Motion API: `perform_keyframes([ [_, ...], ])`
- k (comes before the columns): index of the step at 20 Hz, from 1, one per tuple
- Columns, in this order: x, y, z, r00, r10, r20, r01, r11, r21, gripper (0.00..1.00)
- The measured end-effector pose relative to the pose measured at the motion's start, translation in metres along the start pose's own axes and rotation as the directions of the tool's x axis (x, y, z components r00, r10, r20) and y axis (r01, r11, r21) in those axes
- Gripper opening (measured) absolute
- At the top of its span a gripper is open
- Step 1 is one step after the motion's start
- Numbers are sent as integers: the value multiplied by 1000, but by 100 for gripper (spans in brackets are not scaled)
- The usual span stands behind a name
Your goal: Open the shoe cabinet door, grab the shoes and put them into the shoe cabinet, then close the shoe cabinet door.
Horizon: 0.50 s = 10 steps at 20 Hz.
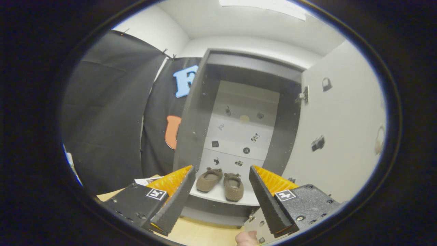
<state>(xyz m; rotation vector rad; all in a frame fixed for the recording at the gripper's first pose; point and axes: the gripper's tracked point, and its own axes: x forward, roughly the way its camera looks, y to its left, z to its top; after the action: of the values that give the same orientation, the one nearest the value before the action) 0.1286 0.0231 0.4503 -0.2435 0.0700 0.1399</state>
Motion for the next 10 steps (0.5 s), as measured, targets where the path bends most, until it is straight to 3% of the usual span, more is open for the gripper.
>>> perform_keyframes([
  [6, -105, -9, 41, 997, 38, 70, -39, 999, 11, 100],
  [10, -160, -51, 53, 995, 12, 100, -16, 999, 35, 100],
])
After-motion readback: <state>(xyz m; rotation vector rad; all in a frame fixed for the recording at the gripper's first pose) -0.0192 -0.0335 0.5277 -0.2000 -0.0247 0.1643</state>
